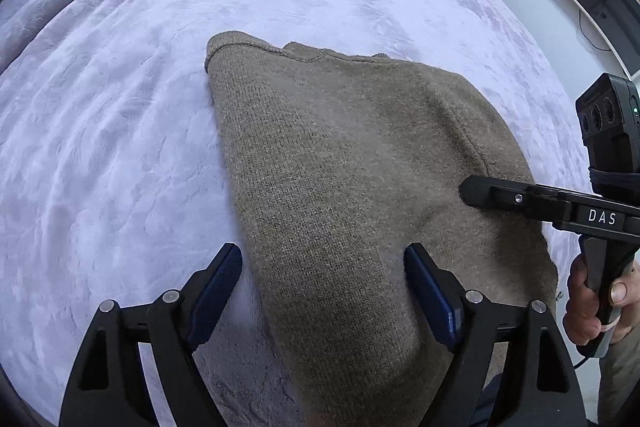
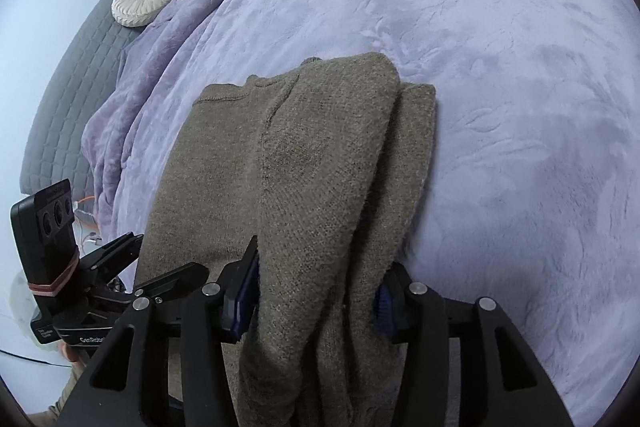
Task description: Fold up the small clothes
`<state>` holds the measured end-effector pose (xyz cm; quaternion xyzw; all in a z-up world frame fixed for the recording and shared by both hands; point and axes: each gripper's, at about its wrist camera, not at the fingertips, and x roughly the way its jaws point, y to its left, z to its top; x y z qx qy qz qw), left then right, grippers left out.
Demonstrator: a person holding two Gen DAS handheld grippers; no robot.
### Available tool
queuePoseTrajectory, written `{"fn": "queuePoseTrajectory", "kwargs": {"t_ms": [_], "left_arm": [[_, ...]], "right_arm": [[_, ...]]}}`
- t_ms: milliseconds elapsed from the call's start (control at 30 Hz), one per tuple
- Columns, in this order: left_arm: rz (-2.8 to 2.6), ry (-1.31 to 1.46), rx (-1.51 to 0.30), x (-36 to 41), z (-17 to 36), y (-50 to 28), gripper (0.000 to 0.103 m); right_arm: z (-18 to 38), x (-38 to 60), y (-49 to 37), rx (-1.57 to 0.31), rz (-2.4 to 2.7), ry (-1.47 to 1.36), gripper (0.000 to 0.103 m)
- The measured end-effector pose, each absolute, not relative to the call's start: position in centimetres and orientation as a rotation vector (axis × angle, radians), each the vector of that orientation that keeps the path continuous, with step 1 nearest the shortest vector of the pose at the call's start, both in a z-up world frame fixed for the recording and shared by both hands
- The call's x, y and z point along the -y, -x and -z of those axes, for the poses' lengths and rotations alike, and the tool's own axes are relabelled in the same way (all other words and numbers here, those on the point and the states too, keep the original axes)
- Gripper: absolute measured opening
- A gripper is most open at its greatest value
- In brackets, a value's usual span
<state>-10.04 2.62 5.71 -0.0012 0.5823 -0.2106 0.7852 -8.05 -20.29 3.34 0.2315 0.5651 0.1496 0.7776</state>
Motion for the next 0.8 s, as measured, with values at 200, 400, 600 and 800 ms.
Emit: {"fn": "queuePoseTrajectory", "kwargs": {"t_ms": [200, 400, 600, 800], "left_arm": [[0.396, -0.037, -1.159, -4.5, -9.4, 11.9, 0.084], [0.313, -0.146, -1.120, -4.9, -9.1, 13.2, 0.084], [0.275, -0.156, -1.142, -5.3, -7.1, 13.1, 0.101], [0.281, -0.143, -1.152, -5.2, -7.7, 12.1, 0.103]], "right_arm": [[-7.8, 20.4, 10.8, -1.121, -0.276, -0.396, 0.057], [-11.8, 16.8, 15.6, -0.991, -0.443, -0.238, 0.060], [-7.3, 15.7, 15.7, -1.100, -0.416, -0.153, 0.059], [-7.9, 16.4, 15.2, -1.083, -0.448, -0.173, 0.060]]}}
